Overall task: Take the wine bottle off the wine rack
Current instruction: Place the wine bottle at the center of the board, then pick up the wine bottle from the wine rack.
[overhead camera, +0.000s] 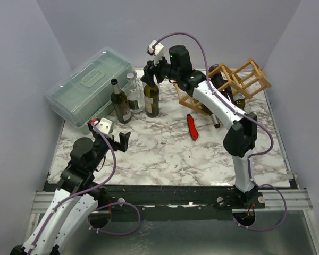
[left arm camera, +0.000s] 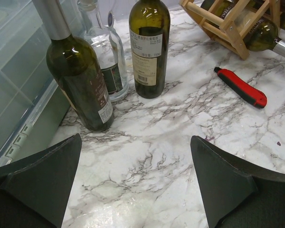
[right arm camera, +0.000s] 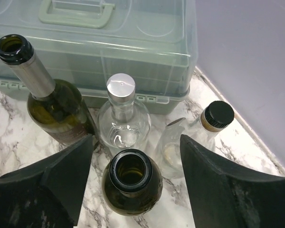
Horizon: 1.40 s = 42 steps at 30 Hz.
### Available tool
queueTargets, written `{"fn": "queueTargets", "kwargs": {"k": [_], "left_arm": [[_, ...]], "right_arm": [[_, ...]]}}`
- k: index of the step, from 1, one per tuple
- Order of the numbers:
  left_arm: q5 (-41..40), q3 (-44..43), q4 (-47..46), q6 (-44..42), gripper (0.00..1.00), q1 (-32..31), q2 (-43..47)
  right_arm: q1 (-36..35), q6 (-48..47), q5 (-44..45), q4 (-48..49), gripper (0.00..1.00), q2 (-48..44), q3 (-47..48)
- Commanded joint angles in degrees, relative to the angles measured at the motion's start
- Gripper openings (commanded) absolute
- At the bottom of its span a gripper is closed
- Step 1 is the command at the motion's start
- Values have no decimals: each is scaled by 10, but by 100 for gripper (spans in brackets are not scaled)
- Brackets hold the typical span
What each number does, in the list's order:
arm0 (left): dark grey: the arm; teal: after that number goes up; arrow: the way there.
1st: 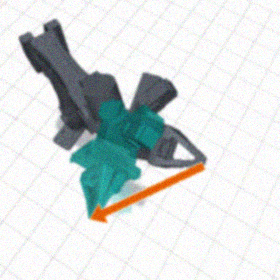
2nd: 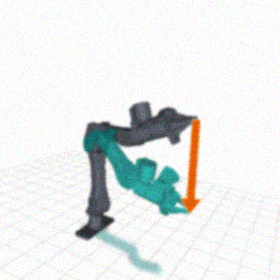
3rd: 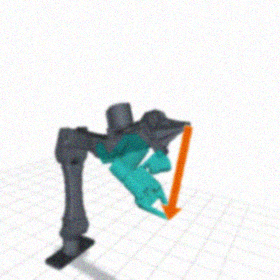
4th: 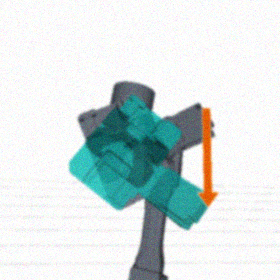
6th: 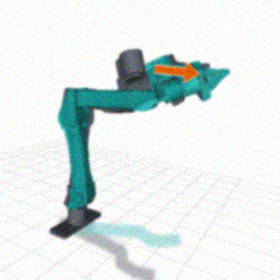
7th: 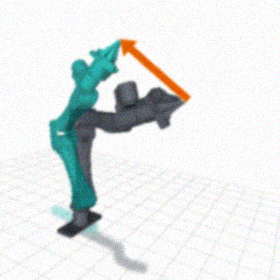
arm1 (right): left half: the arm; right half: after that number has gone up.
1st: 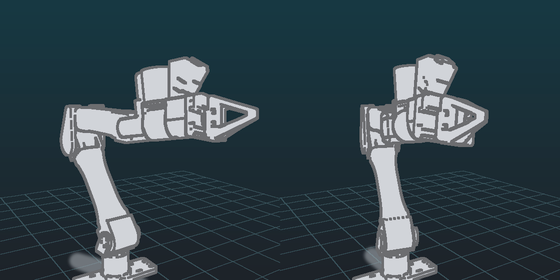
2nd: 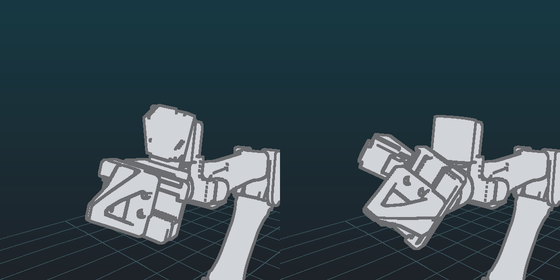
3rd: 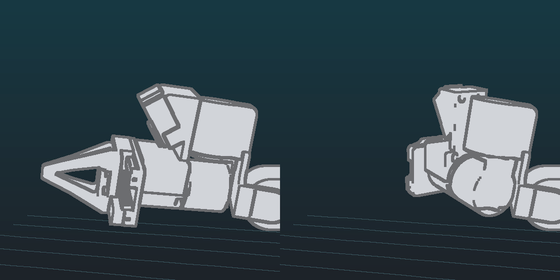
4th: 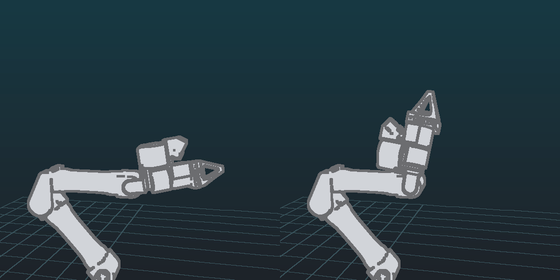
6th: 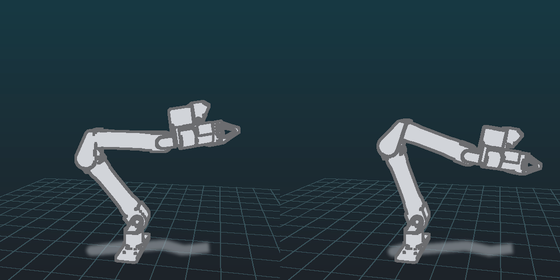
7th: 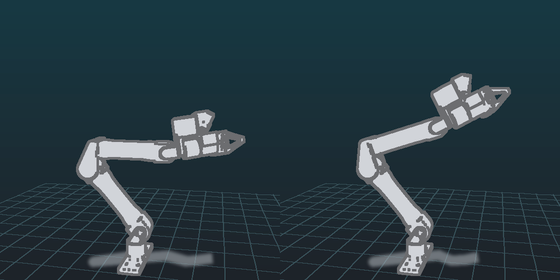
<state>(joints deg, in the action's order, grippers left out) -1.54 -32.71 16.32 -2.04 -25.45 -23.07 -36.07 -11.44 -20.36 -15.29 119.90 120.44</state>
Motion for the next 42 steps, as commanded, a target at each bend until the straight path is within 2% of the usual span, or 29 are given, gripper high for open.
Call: {"fn": "queueTargets", "kwargs": {"k": [1, 4, 7, 15, 30, 42], "left_arm": [[-8, 7, -6, -5, 99, 4, 10], [-6, 8, -7, -5, 99, 4, 12], [-4, 8, -6, -4, 99, 4, 14], [1, 8, -7, -2, 99, 4, 21], [2, 9, -8, 0, 99, 4, 28], [7, 11, -11, 1, 99, 4, 27]], "right_arm": [[-5, 3, 8, 5, 80, -21, 13], [-5, 4, 0, -7, 92, -40, 12], [-5, 5, -5, -21, 99, -62, 15], [-5, -7, -52, -77, 99, -132, 14], [7, -34, -137, -169, 99, -275, -79], [122, -69, -209, -225, 99, -395, -206]]}}
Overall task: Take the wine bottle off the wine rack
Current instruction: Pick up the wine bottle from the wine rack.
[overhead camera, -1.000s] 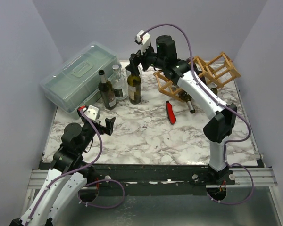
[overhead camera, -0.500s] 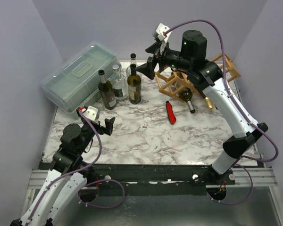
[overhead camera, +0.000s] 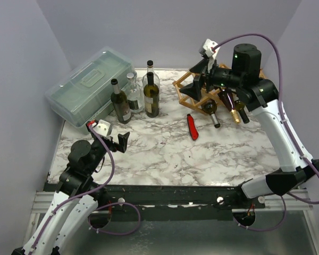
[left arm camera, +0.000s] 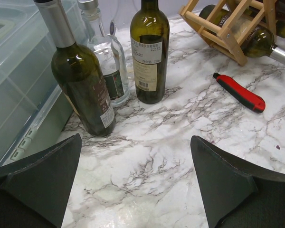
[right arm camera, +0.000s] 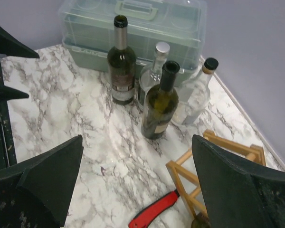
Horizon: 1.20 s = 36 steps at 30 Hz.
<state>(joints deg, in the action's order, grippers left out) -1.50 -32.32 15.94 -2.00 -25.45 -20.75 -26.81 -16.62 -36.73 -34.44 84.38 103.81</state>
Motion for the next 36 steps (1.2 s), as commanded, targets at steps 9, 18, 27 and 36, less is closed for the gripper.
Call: {"fn": "queueTargets", "kwargs": {"k": [9, 18, 27, 36], "left_arm": [[8, 8, -10, 1, 99, 4, 2], [11, 8, -10, 1, 99, 4, 1], [10, 8, -11, 1, 99, 4, 6], [14, 9, -12, 2, 99, 4, 9]], "right_arm": [[133, 7, -91, -10, 99, -114, -168], [172, 24, -72, 16, 99, -152, -261], [223, 89, 16, 87, 99, -178, -340], [262, 183, 241, 204, 100, -213, -464]]}}
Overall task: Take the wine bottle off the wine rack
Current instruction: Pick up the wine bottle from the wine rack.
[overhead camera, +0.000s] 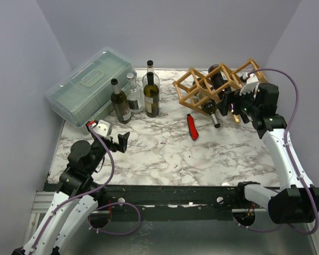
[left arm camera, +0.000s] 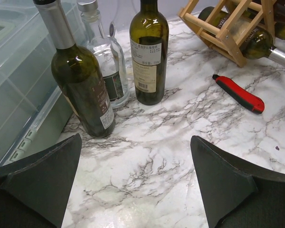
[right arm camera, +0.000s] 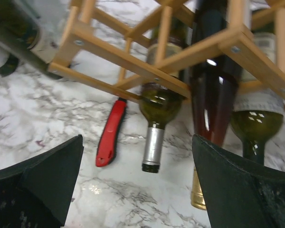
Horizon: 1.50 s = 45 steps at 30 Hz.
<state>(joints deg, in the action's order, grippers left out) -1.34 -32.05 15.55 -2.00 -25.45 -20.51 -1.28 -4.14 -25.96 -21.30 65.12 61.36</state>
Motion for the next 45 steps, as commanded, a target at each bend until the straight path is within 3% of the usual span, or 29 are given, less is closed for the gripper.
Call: {"fn": "queueTargets", "kwargs": {"k": [1, 6, 14, 26, 39, 45], "left_arm": [[13, 6, -9, 2, 99, 4, 6], [13, 6, -9, 2, 99, 4, 3], [13, 8, -9, 1, 99, 4, 5], [13, 8, -10, 0, 99, 4, 11], [13, 8, -10, 0, 99, 4, 11], [13, 8, -10, 0, 99, 4, 8]], "right_arm": [[7, 66, 153, 86, 99, -23, -53], [7, 58, 208, 173, 99, -18, -123], [10, 17, 195, 342, 94, 1, -223], [32, 19, 139, 345, 84, 62, -190], [37, 8, 137, 351, 79, 111, -185], [38, 5, 133, 353, 72, 124, -177]]}}
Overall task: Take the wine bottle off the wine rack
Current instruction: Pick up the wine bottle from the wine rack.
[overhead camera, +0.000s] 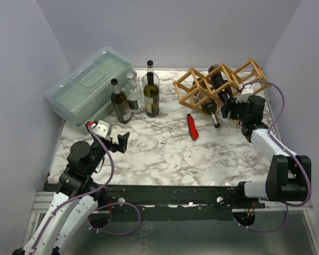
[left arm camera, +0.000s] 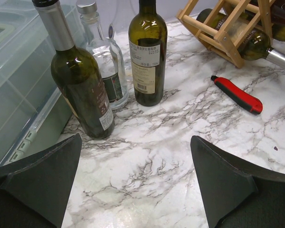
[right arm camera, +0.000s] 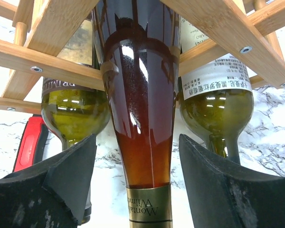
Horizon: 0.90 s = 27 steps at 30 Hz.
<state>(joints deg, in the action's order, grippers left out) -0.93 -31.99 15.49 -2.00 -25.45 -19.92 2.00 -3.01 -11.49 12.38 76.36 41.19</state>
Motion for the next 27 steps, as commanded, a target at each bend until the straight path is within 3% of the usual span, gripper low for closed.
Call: {"fn": "queueTargets", "kwargs": {"k": [1, 10, 27], "left_arm": [[9, 7, -10, -1, 99, 4, 2], [9, 8, -10, -1, 99, 4, 1], [9, 8, -10, -2, 99, 4, 2]], "right_arm": [[6, -7, -13, 16, 72, 14, 27], [8, -10, -16, 14, 67, 36, 41], [11, -11, -28, -29, 68, 33, 43]]}}
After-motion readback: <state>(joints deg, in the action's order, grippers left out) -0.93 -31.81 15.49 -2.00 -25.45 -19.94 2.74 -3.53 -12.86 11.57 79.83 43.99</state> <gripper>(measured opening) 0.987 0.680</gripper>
